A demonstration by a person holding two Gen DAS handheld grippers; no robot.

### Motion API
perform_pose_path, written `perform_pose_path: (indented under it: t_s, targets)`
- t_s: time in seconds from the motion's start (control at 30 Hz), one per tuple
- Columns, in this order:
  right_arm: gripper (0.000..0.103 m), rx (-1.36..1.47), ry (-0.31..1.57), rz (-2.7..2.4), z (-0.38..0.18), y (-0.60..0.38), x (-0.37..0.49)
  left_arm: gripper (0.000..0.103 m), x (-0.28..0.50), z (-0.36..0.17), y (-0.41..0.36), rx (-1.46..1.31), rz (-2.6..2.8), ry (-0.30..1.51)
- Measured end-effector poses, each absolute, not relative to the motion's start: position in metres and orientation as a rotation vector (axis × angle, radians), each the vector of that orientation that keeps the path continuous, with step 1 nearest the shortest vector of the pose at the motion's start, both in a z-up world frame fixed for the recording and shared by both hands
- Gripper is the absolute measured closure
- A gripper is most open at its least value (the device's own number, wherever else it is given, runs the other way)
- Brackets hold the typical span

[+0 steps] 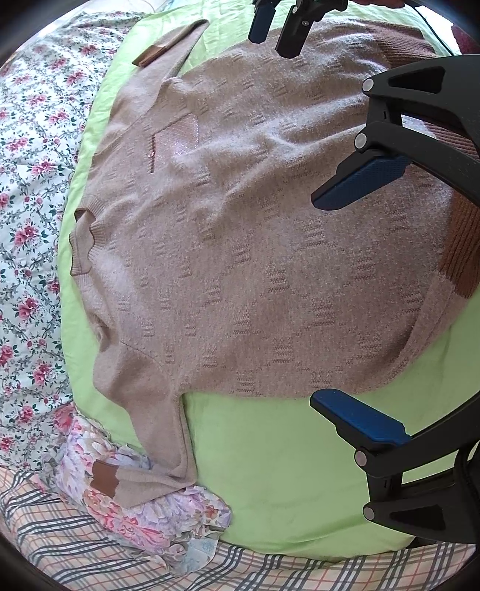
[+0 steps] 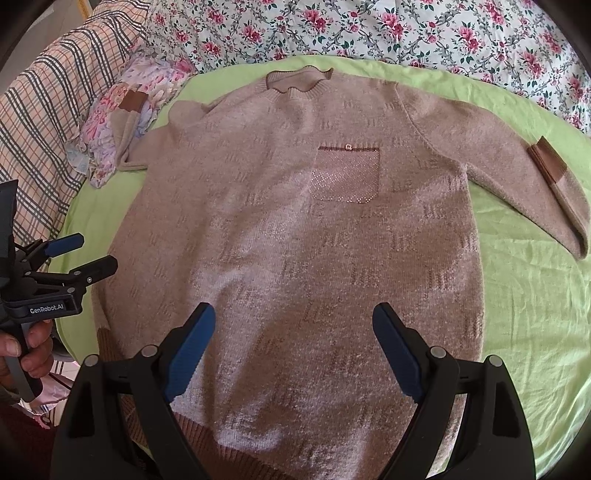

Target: Fold small clothes

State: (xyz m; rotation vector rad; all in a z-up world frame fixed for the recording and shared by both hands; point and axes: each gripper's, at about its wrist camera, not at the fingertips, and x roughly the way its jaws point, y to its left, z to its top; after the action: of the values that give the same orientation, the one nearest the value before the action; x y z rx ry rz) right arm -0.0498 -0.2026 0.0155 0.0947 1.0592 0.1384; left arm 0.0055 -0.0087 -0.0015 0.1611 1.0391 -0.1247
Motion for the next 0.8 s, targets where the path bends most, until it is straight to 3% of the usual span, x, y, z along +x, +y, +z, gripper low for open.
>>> perform_pose_path:
  t_s: [0.8]
  targets:
    - [0.016, 0.098, 1.046, 0.141, 0.007, -0.217, -0.015, 0.005, 0.047, -0.011, -0.001, 0.144, -0.138, 1.067]
